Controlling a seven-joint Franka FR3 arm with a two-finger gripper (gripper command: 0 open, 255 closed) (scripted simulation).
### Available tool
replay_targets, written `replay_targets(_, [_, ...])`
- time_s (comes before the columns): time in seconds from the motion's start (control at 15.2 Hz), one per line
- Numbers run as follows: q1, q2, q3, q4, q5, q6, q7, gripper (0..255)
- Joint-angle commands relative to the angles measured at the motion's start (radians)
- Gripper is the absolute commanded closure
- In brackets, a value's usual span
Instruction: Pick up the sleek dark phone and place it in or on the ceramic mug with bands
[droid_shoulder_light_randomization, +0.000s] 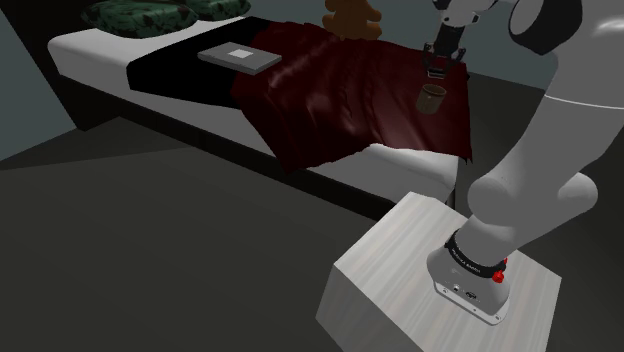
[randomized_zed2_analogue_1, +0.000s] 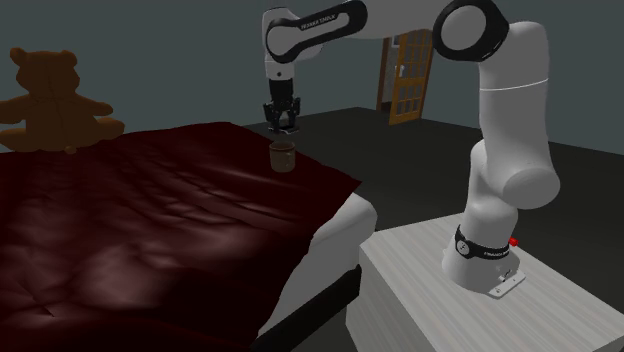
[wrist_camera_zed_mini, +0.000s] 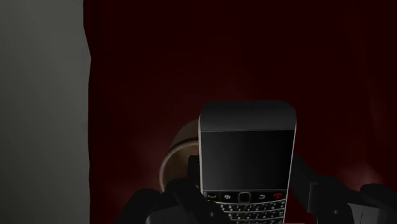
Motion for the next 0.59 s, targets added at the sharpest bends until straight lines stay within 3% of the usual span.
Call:
replay_targets(0.0, [-0.031, 0.055, -0.012, 0.081, 0.018, -0.026, -0.043, 255])
replay_targets(0.13, [-0.064, 0.115, -0.020, 0.167, 0.038, -0.052, -0.082, 255])
replay_targets(0.53, [-0.061, 0.116, -0.017, 0.087, 0.038, 0.028, -0.080, 255])
